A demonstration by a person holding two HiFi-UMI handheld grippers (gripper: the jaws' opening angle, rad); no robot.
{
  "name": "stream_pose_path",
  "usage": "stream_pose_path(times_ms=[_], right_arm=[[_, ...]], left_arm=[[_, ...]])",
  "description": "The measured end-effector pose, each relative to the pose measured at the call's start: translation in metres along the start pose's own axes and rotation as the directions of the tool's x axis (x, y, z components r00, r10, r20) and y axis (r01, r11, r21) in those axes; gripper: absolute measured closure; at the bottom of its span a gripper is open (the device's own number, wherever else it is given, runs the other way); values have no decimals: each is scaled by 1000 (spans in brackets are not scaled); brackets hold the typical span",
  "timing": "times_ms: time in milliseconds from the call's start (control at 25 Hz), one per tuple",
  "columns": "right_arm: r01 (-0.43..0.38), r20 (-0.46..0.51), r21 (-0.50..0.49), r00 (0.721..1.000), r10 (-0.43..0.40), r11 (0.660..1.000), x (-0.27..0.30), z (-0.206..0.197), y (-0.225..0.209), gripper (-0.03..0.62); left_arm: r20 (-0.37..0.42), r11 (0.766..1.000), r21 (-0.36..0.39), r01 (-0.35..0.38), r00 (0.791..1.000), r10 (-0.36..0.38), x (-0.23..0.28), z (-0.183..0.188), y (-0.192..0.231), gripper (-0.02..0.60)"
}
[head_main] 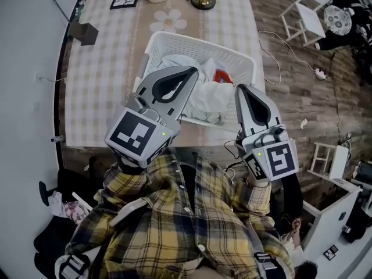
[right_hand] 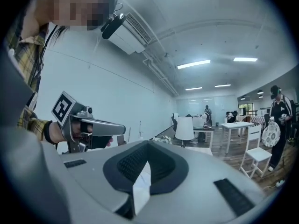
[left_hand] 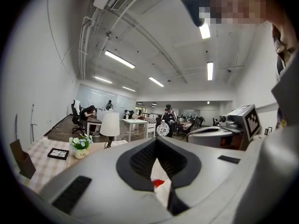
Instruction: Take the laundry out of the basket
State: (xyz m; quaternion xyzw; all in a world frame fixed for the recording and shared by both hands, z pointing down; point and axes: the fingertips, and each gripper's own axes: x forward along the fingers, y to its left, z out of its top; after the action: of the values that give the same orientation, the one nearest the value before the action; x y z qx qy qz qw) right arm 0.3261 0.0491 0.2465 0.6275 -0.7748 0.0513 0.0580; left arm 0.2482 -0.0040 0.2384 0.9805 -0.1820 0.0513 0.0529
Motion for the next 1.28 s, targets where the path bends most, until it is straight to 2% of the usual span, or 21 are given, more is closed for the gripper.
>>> stream_pose_path(times_ms=[240,440,720,840,920,1040,1160,1280], right_arm=[[-23,-32,-4,999,23,1000,11,-7,-7,580],[-29,-77,-46,997,26,998,19,-17,-10,580],[-124,-196,-80,975,107,989,33,-41,-9,579],[-167,-240,-79,960,144,983,38,-51,-11,563],[-215,-286,-99,941,179,972,41,-60,-10,527],[-308,-375,-116,894,245,944,45,-76,-7,470],[-388,-455,-101,837,304,916,48,-89,-5,419],[-466,-520,-93,777,356,880,52,-99,-2,364]], left_arm=[[-55,1000,1,-3,999,3,13,-13,10,546],[-104,1000,-16,-3,995,2,20,-29,18,545],[-178,1000,5,-9,984,10,26,-46,26,535],[-204,1000,20,21,979,-16,32,-53,24,513],[-228,998,38,49,973,-39,36,-58,22,460],[-289,992,86,91,955,-62,42,-70,17,423],[-378,985,108,137,922,-87,47,-89,12,387],[-460,979,95,180,880,-117,50,-110,6,360]])
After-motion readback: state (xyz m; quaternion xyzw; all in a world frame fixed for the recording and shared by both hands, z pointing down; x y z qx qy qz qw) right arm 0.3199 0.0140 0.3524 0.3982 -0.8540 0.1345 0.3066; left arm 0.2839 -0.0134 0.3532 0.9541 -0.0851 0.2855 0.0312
